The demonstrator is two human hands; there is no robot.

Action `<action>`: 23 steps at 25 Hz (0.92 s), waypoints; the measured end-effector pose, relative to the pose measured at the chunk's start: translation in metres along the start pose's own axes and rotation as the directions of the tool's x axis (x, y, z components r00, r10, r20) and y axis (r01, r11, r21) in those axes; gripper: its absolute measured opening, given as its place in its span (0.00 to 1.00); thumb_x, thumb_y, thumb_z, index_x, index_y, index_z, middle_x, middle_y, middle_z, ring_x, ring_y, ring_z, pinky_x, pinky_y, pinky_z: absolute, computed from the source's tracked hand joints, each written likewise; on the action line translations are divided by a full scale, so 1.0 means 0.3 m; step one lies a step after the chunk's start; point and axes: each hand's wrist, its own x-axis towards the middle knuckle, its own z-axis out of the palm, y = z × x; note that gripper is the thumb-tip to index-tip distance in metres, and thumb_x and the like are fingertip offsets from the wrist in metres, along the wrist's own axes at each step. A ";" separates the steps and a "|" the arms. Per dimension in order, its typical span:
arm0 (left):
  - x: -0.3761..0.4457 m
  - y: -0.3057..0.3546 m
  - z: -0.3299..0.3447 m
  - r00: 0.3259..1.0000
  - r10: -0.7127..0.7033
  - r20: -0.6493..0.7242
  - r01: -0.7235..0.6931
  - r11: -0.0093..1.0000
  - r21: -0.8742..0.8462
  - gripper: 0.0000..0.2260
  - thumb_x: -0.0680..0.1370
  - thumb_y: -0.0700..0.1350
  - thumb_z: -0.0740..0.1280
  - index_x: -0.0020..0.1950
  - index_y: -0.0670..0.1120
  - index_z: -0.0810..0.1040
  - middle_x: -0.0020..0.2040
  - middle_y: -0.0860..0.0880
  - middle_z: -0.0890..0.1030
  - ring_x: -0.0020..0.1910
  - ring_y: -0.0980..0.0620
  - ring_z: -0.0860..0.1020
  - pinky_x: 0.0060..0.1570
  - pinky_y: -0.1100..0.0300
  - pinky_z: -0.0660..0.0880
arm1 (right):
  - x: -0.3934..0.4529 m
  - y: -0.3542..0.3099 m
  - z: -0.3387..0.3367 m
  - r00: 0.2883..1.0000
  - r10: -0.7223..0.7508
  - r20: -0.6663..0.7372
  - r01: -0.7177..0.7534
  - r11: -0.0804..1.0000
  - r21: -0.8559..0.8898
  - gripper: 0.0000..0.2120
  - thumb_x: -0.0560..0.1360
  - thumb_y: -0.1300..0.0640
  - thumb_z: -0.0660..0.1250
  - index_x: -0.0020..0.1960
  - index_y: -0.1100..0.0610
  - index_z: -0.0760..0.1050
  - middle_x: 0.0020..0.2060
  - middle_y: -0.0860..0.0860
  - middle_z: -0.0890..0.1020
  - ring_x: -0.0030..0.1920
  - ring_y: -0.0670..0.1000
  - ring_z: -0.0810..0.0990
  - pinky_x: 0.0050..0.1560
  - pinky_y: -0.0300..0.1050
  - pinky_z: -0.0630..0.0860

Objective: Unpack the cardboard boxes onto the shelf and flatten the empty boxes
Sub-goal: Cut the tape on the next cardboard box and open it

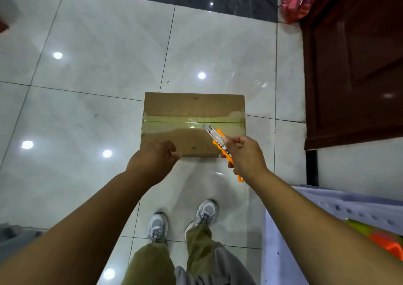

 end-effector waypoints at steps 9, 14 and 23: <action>0.231 -0.231 0.193 0.998 -0.027 0.055 0.028 1.000 -0.010 0.12 0.78 0.52 0.66 0.58 0.49 0.78 0.52 0.50 0.81 0.50 0.49 0.78 0.52 0.55 0.75 | 0.302 0.153 0.219 0.999 -0.018 -0.045 0.016 0.999 -0.042 0.07 0.77 0.47 0.66 0.46 0.50 0.73 0.40 0.51 0.83 0.27 0.47 0.76 0.24 0.36 0.67; 0.360 -0.390 0.316 0.999 0.032 0.020 -0.031 0.999 -0.038 0.14 0.78 0.51 0.66 0.61 0.47 0.77 0.58 0.48 0.79 0.53 0.48 0.78 0.53 0.56 0.75 | 0.447 0.295 0.363 0.994 -0.101 -0.028 0.097 0.988 -0.123 0.05 0.76 0.57 0.69 0.50 0.51 0.77 0.37 0.49 0.80 0.35 0.53 0.78 0.38 0.50 0.77; 0.629 -0.547 0.523 0.985 0.049 -0.168 -0.061 0.996 -0.070 0.19 0.79 0.49 0.65 0.68 0.47 0.72 0.69 0.47 0.69 0.67 0.45 0.64 0.64 0.54 0.64 | 0.732 0.435 0.522 0.962 -0.269 -0.048 0.234 0.904 -0.359 0.18 0.76 0.52 0.69 0.65 0.50 0.74 0.52 0.49 0.81 0.51 0.53 0.79 0.54 0.49 0.77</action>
